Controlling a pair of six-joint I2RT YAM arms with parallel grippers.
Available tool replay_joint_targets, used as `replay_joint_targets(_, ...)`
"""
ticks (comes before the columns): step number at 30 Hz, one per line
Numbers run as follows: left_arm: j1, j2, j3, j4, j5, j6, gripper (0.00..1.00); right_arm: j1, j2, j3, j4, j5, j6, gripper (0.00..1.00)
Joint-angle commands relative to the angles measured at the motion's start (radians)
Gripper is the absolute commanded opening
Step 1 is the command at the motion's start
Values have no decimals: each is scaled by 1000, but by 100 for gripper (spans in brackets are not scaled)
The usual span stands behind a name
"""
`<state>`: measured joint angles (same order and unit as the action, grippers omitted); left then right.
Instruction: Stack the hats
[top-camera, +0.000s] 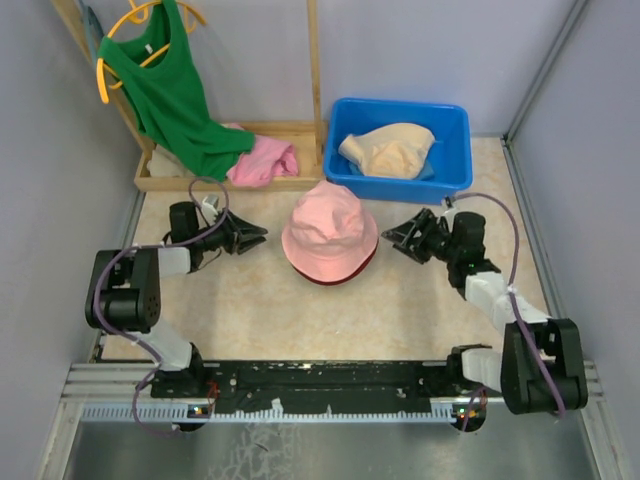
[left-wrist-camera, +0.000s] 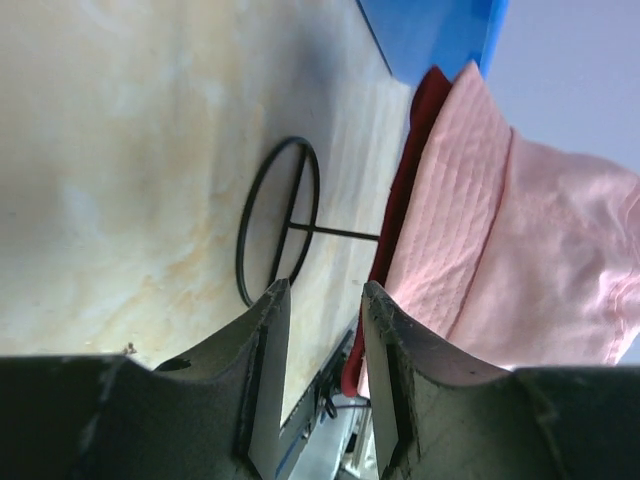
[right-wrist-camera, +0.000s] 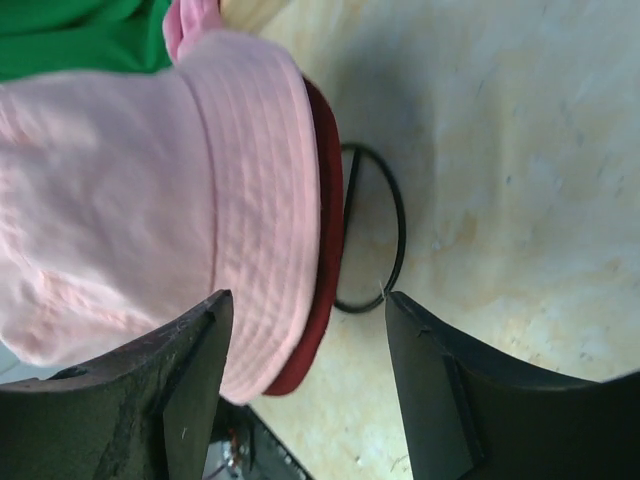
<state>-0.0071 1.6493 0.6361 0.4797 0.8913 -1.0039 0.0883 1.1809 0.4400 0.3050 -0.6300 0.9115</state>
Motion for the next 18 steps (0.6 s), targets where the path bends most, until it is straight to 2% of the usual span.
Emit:
replay_joint_targets(1,38,-40,43,-76,-45,53,41,-15,-27,216,-260,106,-199,64)
replay_joint_targets(5,45,-61,101,-192,-109,119,41,-23,61,459,-379,174,-275,65)
replay_joint_targets(9,45,-89,184,-339,-176,209,41,-30,232,728,-489,278,-371,70)
replay_joint_targets(14,47,-83,230,-424,-189,250,41,-32,554,1172,-716,369,-460,79)
replay_joint_targets(18,47,-79,224,-416,-186,238,40,-32,812,1484,-907,438,-515,80)
